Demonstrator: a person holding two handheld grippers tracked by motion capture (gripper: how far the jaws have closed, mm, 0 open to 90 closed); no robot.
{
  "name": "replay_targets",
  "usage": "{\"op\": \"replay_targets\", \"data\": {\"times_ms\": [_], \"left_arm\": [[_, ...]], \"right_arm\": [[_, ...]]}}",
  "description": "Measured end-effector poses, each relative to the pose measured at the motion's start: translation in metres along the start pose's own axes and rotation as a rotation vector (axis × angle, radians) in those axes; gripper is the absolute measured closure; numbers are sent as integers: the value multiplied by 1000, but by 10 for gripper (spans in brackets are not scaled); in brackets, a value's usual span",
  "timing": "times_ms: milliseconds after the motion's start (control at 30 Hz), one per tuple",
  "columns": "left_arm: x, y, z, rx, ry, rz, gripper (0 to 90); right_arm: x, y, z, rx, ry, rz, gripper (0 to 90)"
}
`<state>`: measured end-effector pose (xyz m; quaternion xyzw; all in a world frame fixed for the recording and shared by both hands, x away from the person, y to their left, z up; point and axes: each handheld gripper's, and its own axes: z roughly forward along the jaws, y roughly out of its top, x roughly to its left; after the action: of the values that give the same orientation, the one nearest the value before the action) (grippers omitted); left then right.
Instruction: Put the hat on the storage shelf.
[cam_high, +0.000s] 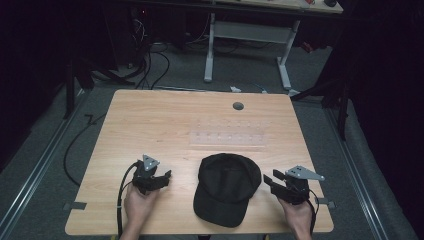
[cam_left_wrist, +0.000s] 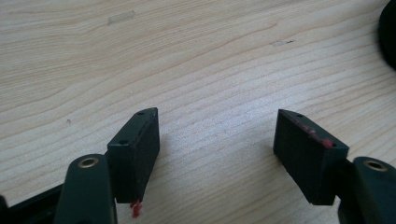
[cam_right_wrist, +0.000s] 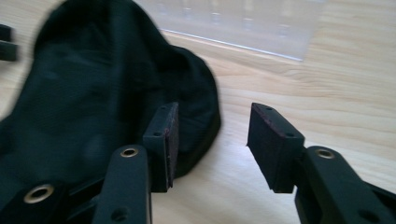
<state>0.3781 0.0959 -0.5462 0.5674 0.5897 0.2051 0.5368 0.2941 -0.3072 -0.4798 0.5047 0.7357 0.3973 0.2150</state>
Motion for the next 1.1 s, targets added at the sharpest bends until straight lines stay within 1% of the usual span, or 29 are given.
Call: {"op": "replay_targets", "data": {"times_ms": [33,67,233,267,333,367,400,467,600,733,867,900,967,1100], "left_arm": [[0,0,0,0,0,0,317],[0,0,0,-2,-1,-4,317],[0,0,0,-2,-1,-4,317],[0,0,0,-3,-1,-4,317],[0,0,0,-3,-1,-4,317],[0,0,0,-3,-1,-5,317],[0,0,0,-3,-1,-5,317],[0,0,0,-3,-1,-6,316],[0,0,0,-3,-1,-6,316],[0,0,0,-3,-1,-6,314],[0,0,0,-2,-1,-6,314],[0,0,0,-2,-1,-6,314],[0,0,0,-3,-1,-6,313],[0,0,0,-3,-1,-6,313]], "right_arm": [[2,1,-1,5,18,11,536],[3,3,-2,3,32,8,537],[12,9,-5,-6,56,-16,554],[16,12,-4,-8,68,-28,560],[19,13,-4,-6,74,-32,562],[22,16,-1,-2,85,-45,567],[22,16,-1,-2,85,-45,567],[28,18,3,6,98,-60,577],[32,20,9,14,105,-69,599],[37,21,18,23,107,-78,654],[37,21,24,45,109,-64,677],[37,21,24,46,110,-65,680],[37,20,26,49,116,-51,694],[37,18,28,47,111,-30,713]]}}
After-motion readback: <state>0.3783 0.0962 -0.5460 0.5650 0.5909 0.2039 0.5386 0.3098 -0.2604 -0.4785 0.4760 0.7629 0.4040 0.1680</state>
